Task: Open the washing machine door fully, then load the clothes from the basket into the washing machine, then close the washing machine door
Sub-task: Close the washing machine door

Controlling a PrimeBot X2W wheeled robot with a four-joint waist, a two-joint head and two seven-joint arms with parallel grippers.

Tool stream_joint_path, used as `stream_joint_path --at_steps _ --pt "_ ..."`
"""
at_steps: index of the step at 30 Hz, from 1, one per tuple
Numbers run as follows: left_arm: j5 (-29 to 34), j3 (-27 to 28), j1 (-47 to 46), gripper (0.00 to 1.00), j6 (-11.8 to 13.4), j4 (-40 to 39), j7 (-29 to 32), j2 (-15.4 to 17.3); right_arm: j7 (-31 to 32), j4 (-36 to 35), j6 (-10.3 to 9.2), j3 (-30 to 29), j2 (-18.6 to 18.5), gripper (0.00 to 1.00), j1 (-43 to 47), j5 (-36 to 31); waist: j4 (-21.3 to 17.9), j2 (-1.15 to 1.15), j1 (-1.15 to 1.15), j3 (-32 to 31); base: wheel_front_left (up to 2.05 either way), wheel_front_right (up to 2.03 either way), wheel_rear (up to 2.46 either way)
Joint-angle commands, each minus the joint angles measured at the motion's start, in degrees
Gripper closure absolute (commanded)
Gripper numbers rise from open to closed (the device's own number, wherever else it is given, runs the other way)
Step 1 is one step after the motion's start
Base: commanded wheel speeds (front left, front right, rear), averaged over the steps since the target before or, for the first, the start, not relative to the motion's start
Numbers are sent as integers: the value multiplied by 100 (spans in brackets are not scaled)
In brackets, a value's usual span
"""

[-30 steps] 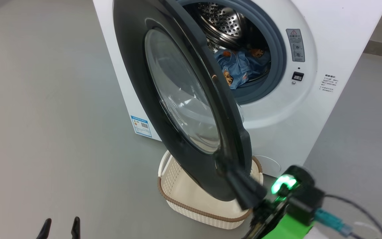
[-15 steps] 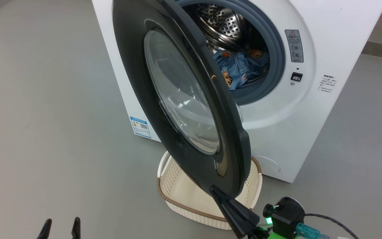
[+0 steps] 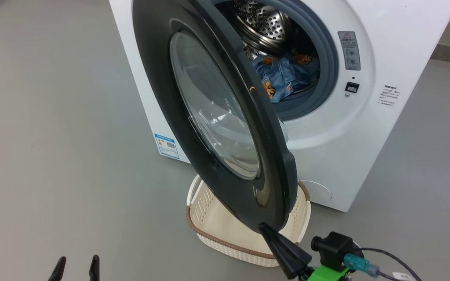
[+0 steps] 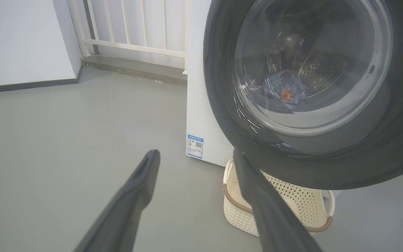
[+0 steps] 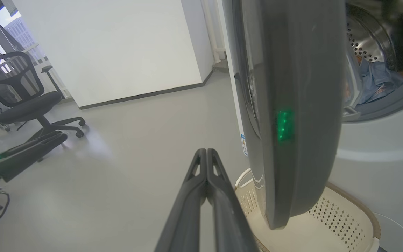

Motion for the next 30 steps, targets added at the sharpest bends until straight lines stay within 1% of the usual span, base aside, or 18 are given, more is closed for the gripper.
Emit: stream_joint_path --at_steps 1,11,14,19,30 --pt "-58 182 -250 0 4 -93 -79 82 -47 -90 42 51 61 100 -243 49 18 0 0 19 0 0 0" --pt "-92 172 -335 0 4 -97 -79 67 -47 329 42 -128 169 100 -537 68 98 0 0 130 0 0 0" --pt "-105 203 -339 0 4 -113 -79 60 -47 352 42 -289 194 100 -550 19 82 0 0 177 0 0 0" --pt "-118 201 -380 0 4 -122 -79 53 -47 359 42 -390 207 100 -602 -16 40 0 0 255 0 0 0" --pt "-139 169 -503 0 4 -155 -79 24 -47 312 42 -796 149 100 -770 -138 -46 0 0 450 0 0 0"
